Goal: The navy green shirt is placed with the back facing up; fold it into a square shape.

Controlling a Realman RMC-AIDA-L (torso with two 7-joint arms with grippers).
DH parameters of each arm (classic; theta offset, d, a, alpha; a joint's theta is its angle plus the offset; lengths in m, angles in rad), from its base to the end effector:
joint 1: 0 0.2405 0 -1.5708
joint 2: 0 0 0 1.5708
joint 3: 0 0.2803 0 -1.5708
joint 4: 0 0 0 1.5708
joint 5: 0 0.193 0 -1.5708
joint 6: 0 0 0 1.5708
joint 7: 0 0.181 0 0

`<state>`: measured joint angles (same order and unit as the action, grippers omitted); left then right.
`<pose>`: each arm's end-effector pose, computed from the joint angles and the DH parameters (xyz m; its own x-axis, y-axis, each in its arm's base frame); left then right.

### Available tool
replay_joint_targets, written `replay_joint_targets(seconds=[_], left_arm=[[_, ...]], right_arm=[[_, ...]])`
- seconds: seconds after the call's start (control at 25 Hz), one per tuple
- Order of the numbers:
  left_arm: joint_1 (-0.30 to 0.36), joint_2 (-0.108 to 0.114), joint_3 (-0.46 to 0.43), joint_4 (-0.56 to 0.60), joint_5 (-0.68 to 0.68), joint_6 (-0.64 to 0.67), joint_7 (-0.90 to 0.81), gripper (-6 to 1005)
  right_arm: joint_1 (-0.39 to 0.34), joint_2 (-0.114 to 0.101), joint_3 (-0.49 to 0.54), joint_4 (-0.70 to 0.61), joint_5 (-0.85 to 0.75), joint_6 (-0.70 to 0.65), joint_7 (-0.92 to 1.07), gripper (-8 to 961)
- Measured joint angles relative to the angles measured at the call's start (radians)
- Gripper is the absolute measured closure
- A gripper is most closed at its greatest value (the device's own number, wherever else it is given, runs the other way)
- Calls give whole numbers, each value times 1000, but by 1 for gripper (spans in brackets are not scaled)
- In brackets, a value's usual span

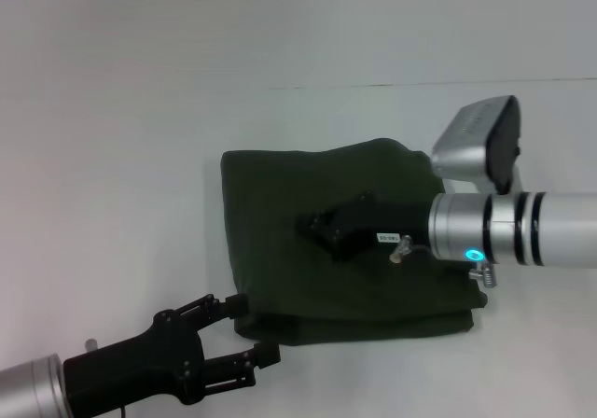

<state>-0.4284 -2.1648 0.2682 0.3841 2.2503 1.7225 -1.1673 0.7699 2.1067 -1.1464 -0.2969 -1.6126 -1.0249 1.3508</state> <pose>-0.2682 0.2578 -0.0902 0.5583 0.4697 0.6839 0.5905 -0.8040 0.0701 0.2101 0.3910 -0.1373 0.8030 -0.4182 -0.4245 -0.5292 -0.8280 -0.1854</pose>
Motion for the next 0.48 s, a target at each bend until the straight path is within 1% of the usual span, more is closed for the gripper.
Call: replay_joint_targets(seconds=[0.12, 0.24, 0.48], left_arm=[[2, -1, 0, 1, 0, 0, 1, 98], [1, -1, 0, 1, -1, 1, 1, 99], [0, -1, 0, 0, -2, 1, 1, 99]], right_arm=[[34, 0, -30, 41, -1, 50, 4, 898], [52, 1, -78, 64, -4, 94, 7, 897], [50, 0, -98, 63, -5, 83, 4, 893]])
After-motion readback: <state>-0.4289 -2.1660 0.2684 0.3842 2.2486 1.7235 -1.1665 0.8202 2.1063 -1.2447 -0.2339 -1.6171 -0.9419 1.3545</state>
